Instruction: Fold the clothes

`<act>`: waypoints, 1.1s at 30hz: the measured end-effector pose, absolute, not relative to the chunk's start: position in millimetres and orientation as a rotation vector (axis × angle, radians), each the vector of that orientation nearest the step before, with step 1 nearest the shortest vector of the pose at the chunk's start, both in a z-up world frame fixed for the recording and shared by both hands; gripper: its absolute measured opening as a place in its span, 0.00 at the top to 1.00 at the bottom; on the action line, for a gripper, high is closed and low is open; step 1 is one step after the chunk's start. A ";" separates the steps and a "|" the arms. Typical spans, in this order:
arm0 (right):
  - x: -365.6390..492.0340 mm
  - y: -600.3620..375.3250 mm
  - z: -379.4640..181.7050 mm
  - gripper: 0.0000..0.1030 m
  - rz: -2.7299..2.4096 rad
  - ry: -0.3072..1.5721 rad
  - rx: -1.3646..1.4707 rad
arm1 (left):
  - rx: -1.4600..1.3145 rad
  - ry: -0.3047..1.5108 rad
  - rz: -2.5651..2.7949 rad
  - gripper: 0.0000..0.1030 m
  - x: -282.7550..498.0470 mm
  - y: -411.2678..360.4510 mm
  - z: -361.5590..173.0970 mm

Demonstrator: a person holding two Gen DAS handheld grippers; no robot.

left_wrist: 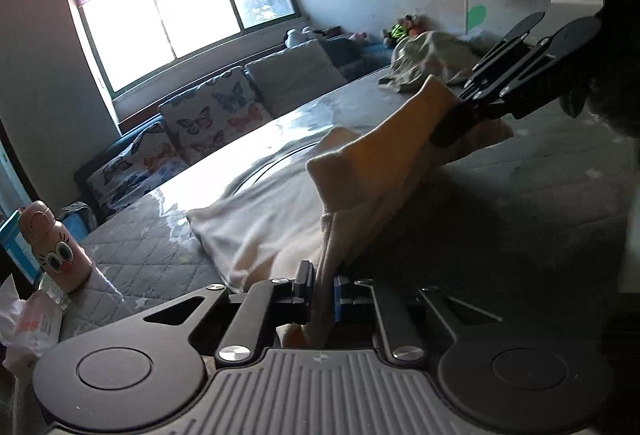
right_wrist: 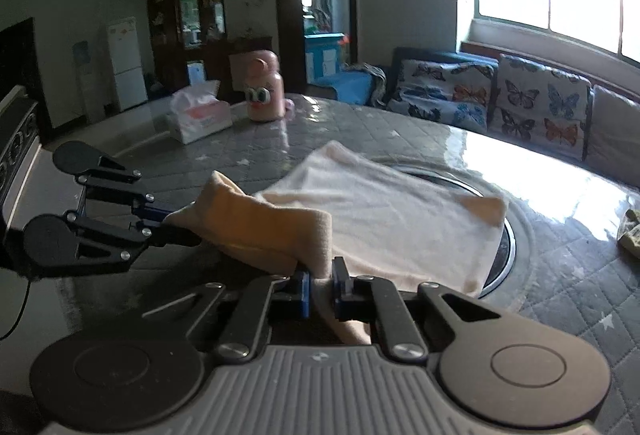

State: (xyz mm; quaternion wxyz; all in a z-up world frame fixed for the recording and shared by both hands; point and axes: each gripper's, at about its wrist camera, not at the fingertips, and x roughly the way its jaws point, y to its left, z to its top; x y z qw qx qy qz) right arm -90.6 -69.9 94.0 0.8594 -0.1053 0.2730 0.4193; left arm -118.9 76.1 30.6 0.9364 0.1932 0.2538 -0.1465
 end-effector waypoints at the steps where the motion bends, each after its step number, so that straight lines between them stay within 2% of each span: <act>1: -99.1 -74.3 98.5 0.91 0.893 0.567 -0.220 | 0.383 0.522 -0.307 0.90 -127.2 76.6 35.0; 6: -140.4 -88.5 118.2 0.91 0.969 0.567 -0.239 | 0.303 0.539 -0.338 0.90 -174.7 76.2 58.5; 12: -162.7 -89.5 133.2 0.91 1.036 0.569 -0.262 | 0.235 0.538 -0.310 0.90 -189.8 78.8 73.4; 23: -65.6 -66.1 126.8 0.91 0.924 0.629 -0.227 | 0.248 0.539 -0.239 0.90 -83.6 85.8 74.0; 29: -3.2 -47.5 92.3 0.91 0.827 0.713 -0.201 | 0.225 0.641 -0.191 0.89 -12.6 96.5 38.3; 33: 12.3 -45.1 66.2 0.88 0.755 0.739 -0.174 | 0.231 0.679 -0.149 0.85 10.4 99.9 13.4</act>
